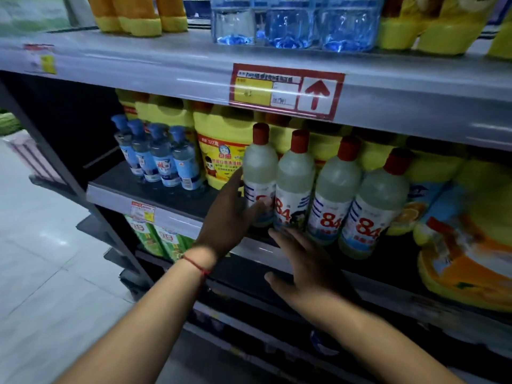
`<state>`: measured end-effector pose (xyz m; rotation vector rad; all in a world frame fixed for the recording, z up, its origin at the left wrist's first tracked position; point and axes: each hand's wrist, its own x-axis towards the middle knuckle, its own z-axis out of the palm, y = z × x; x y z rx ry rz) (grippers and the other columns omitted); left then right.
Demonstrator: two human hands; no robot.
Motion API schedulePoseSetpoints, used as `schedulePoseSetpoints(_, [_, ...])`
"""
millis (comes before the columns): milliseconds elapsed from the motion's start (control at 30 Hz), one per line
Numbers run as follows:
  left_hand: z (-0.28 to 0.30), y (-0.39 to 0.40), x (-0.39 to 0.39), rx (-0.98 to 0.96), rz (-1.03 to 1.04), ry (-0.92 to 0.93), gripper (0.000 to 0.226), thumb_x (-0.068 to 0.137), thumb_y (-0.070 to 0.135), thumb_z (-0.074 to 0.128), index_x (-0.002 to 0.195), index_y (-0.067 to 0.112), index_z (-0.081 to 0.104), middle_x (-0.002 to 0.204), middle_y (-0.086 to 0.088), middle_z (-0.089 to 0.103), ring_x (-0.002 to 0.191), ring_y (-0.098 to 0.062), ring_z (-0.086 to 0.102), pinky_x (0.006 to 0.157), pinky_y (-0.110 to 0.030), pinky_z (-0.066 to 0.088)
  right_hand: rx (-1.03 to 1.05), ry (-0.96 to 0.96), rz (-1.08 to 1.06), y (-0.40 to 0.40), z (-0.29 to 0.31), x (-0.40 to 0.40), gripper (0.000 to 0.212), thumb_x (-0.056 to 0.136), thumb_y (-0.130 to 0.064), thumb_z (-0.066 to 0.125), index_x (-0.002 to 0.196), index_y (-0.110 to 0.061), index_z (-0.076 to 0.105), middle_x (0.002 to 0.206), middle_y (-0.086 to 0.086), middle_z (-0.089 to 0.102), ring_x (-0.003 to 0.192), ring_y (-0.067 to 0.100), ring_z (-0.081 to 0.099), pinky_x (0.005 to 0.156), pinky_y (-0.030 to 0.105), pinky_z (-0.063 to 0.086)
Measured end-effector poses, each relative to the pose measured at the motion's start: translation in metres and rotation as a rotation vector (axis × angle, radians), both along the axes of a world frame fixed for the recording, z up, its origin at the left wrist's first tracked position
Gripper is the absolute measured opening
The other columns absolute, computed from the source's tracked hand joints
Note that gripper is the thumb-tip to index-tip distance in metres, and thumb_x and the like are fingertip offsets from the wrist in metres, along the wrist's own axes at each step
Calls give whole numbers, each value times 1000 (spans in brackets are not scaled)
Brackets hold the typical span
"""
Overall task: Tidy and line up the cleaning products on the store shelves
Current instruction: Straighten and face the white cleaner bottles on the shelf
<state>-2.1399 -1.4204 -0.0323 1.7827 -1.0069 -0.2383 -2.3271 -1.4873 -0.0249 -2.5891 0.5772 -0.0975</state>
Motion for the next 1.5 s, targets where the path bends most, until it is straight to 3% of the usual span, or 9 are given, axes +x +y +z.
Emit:
schedulePoseSetpoints(233, [-4, 8, 17, -95, -77, 69, 60, 84, 40, 77, 134, 22, 50, 122, 13, 66, 111, -3, 64, 93, -43, 56, 84, -106, -255, 24, 7, 12, 71, 93, -38, 64, 155, -34, 30, 164, -10, 23, 150, 11, 22, 119, 23, 22])
schedulePoseSetpoints(433, [36, 74, 3, -227, -341, 254, 60, 80, 15, 80, 131, 13, 49, 116, 12, 69, 107, 0, 67, 87, -17, 53, 260, -361, -463, 76, 31, 20, 77, 84, -50, 75, 148, -47, 31, 144, -28, 41, 130, -10, 38, 101, 13, 36])
schedulePoseSetpoints(567, [31, 113, -10, -146, -568, 425, 47, 78, 24, 83, 118, 20, 58, 108, 10, 74, 100, -4, 70, 82, -17, 53, 554, -488, -498, 124, 29, 17, 57, 76, -31, 86, 124, -39, 56, 117, -13, 71, 108, 3, 67, 95, 32, 55])
schedulePoseSetpoints(700, [-12, 137, -31, 30, -601, 543, 51, 77, 51, 66, 121, 25, 61, 115, 7, 72, 107, -10, 69, 89, -31, 54, 658, -451, -688, 171, 6, -4, 49, 76, -15, 86, 116, -31, 63, 104, -10, 75, 94, 5, 71, 83, 22, 56])
schedulePoseSetpoints(800, [-34, 143, -54, 144, -612, 1002, 68, 86, 68, 53, 130, 16, 61, 125, -12, 69, 118, -30, 65, 101, -54, 50, 703, -389, -845, 199, -14, -24, 44, 73, -19, 88, 109, -31, 64, 97, -13, 75, 85, 2, 71, 72, 16, 52])
schedulePoseSetpoints(900, [-44, 141, -82, 259, -522, 1499, 81, 93, 70, 40, 139, 4, 55, 133, -27, 59, 123, -43, 58, 110, -59, 40, 716, -324, -980, 222, -30, -45, 45, 68, -29, 89, 105, -35, 63, 96, -17, 73, 83, 0, 70, 73, 19, 55])
schedulePoseSetpoints(1033, [-58, 138, -118, 409, -469, 1742, 79, 90, 69, 48, 132, 2, 58, 120, -24, 54, 111, -38, 53, 113, -56, 37, 746, -308, -1133, 245, -42, -75, 48, 68, -36, 87, 107, -41, 59, 97, -18, 71, 82, -3, 68, 68, 20, 57])
schedulePoseSetpoints(1333, [-57, 133, -231, 707, -693, 1524, 62, 92, 42, 53, 130, -7, 56, 111, -25, 61, 100, -37, 62, 90, -49, 55, 795, -365, -1420, 273, -48, -183, 55, 74, -46, 81, 115, -44, 45, 103, -19, 66, 84, -7, 65, 66, 13, 52])
schedulePoseSetpoints(1500, [-49, 135, -317, 655, -986, 785, 52, 78, 31, 73, 126, 21, 57, 115, -11, 71, 103, -24, 71, 92, -44, 57, 917, -511, -1450, 286, -61, -259, 49, 68, -40, 77, 112, -41, 55, 101, -17, 72, 91, 0, 69, 87, 32, 56])
